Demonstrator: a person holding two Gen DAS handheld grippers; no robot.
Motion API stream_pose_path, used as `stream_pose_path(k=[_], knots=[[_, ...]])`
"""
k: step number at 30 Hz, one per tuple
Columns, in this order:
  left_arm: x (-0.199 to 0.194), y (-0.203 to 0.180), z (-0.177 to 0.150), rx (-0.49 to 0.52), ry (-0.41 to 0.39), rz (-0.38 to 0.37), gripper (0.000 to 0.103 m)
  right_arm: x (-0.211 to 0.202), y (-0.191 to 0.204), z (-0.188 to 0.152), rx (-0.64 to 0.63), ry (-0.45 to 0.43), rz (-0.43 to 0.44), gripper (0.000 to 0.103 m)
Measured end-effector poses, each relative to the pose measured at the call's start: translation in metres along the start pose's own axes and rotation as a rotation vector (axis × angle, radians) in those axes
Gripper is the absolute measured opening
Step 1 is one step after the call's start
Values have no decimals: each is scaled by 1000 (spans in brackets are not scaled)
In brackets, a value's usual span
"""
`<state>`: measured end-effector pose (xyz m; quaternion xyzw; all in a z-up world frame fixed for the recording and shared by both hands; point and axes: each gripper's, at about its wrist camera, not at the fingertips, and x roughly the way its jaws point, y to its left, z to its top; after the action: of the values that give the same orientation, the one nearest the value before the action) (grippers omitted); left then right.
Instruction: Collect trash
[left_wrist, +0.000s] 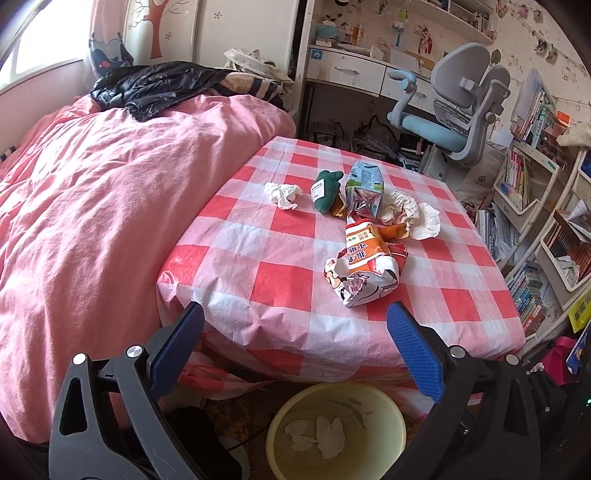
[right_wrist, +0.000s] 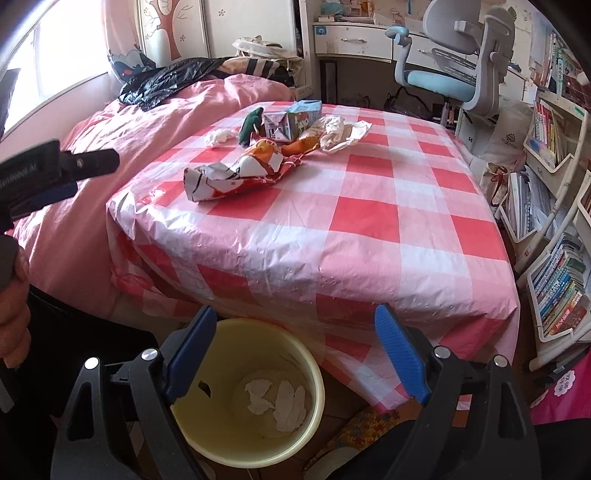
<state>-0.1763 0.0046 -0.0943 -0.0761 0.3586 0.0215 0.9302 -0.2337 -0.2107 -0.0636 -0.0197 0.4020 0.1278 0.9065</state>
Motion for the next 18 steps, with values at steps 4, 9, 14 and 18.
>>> stream_pose_path(k=[4, 9, 14, 18], knots=[[3, -1, -2, 0, 4, 6, 95, -4, -5, 2, 15, -18, 11, 84], [-1, -2, 0, -11, -29, 11, 95, -10, -7, 7, 23, -45, 13, 84], [0, -9, 8, -5, -23, -25, 95, -1, -8, 29, -14, -37, -9, 84], [5, -21, 27, 40, -32, -39, 96, 21, -16, 58, -42, 2, -39, 86]])
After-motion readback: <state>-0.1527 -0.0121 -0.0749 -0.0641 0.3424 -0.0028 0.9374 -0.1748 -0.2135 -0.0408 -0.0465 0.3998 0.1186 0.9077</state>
